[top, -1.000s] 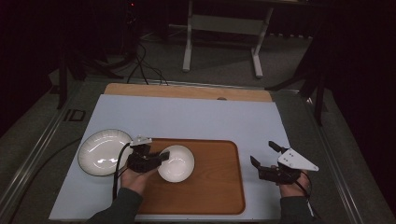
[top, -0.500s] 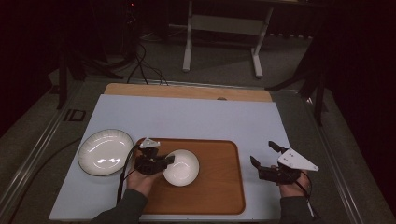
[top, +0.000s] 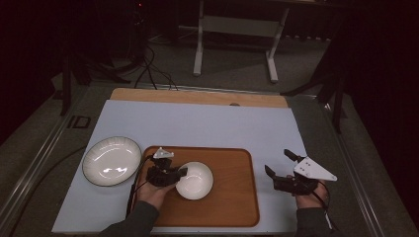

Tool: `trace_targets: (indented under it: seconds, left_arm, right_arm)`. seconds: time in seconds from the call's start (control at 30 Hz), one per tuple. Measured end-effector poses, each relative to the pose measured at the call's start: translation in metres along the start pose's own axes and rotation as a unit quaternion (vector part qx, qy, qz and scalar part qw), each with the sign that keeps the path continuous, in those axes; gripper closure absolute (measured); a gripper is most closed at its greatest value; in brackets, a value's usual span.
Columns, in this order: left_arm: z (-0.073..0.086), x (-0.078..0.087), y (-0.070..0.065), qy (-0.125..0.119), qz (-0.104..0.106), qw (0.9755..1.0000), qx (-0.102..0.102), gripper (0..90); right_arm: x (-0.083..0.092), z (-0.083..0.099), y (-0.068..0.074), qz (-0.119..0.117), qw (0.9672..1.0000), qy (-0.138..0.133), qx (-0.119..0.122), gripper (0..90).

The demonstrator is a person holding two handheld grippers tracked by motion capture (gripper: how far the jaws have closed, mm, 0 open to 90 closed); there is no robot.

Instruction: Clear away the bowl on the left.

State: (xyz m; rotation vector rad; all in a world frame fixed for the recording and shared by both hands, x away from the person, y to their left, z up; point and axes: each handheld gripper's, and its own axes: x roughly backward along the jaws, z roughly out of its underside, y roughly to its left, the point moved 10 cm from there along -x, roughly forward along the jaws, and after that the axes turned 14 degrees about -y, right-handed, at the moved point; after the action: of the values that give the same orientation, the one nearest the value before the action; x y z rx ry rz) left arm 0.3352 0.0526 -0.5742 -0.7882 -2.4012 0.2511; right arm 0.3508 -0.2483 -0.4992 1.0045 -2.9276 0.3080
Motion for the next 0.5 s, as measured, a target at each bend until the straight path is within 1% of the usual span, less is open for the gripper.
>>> trace_targets:
  seconds: [0.03,0.07,0.13,0.23,0.27,0.3,0.33,0.37,0.43,0.5]
  left_arm:
    - [0.0018,-0.0014,0.0001,0.002,-0.001,1.0000,0.000,79.8]
    - [0.0023,-0.0022,-0.0002,0.001,0.002,1.0000,0.007,79.9]
    - [0.0030,-0.0030,-0.0002,0.001,0.002,0.9999,0.010,79.9]
    - [0.0037,-0.0037,0.0005,0.002,-0.002,1.0000,0.005,80.3]
    - [0.0068,-0.0058,0.0032,0.010,-0.019,0.9997,-0.010,80.7]
    - [0.0078,-0.0066,0.0040,0.012,-0.023,0.9996,-0.010,80.9]
    - [0.0081,-0.0075,0.0047,0.012,-0.024,0.9996,-0.006,80.9]
    - [0.0078,-0.0078,0.0045,0.010,-0.020,0.9997,-0.002,80.6]
    - [0.0075,-0.0081,0.0041,0.009,-0.020,0.9997,-0.005,80.2]
    - [0.0074,-0.0086,0.0042,0.008,-0.019,0.9998,-0.003,78.9]
  right_arm:
    - [0.0000,0.0001,0.0001,0.000,1.0000,0.000,0.000,13.8]
    - [0.0000,0.0000,0.0001,0.000,1.0000,0.000,0.001,13.8]
    - [0.0000,-0.0002,0.0000,0.000,1.0000,0.000,0.000,13.8]
    - [0.0000,0.0001,-0.0001,0.000,1.0000,0.000,0.000,13.8]
    - [-0.0001,0.0002,0.0002,0.000,1.0000,0.001,0.000,13.8]
    - [-0.0004,0.0003,0.0003,-0.001,1.0000,0.001,0.002,13.8]
    - [-0.0004,0.0004,0.0004,-0.001,1.0000,0.001,0.002,13.8]
    - [-0.0004,0.0002,0.0005,-0.001,1.0000,0.001,0.002,13.8]
    - [0.0000,0.0003,0.0003,0.000,1.0000,0.001,0.001,13.8]
    - [-0.0003,0.0004,0.0001,-0.001,1.0000,0.001,0.002,13.8]
